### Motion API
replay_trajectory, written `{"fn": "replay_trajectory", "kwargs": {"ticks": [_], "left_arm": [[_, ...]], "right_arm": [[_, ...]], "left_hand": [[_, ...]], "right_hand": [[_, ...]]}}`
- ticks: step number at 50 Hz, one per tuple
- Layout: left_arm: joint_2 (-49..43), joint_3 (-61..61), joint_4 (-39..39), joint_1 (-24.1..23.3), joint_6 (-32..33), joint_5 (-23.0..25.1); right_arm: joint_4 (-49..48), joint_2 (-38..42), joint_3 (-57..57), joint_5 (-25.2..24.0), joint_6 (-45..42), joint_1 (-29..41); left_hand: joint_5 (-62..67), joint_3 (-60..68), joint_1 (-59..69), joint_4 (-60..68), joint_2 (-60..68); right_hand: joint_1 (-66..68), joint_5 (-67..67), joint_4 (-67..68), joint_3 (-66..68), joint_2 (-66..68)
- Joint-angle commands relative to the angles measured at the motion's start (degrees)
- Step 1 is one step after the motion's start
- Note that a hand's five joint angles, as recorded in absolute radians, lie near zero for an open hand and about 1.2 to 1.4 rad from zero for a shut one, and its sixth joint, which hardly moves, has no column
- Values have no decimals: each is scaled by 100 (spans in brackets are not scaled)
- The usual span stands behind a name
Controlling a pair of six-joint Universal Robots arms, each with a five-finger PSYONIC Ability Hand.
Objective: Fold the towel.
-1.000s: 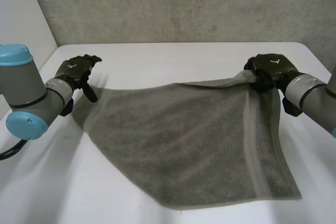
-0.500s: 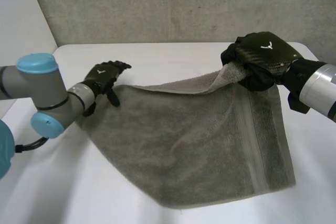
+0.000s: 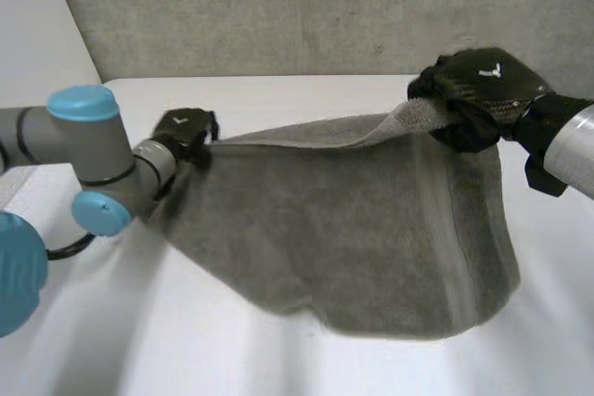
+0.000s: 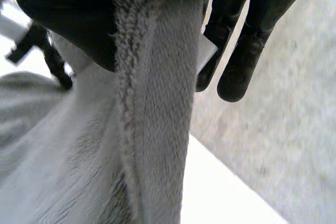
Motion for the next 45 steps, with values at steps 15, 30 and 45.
{"fn": "replay_trajectory", "kwargs": {"ticks": [15, 30, 45], "left_arm": [[779, 307, 421, 163, 1739, -270], [1762, 1347, 1309, -109, -273, -1272], [1334, -2424, 1230, -241, 68, -1132]], "right_arm": [[620, 3270, -4384, 1631, -520, 825], [-2607, 2761, -4122, 1772, 561, 816], [-429, 3998, -3093, 1341, -350, 737]], "left_hand": [[1313, 1126, 1425, 1129, 1128], [1313, 1126, 1425, 1129, 1128], [1313, 1126, 1425, 1129, 1128]], "right_hand": [[37, 1084, 1027, 1038, 1050], [37, 1084, 1027, 1038, 1050], [37, 1084, 1027, 1038, 1050]]}}
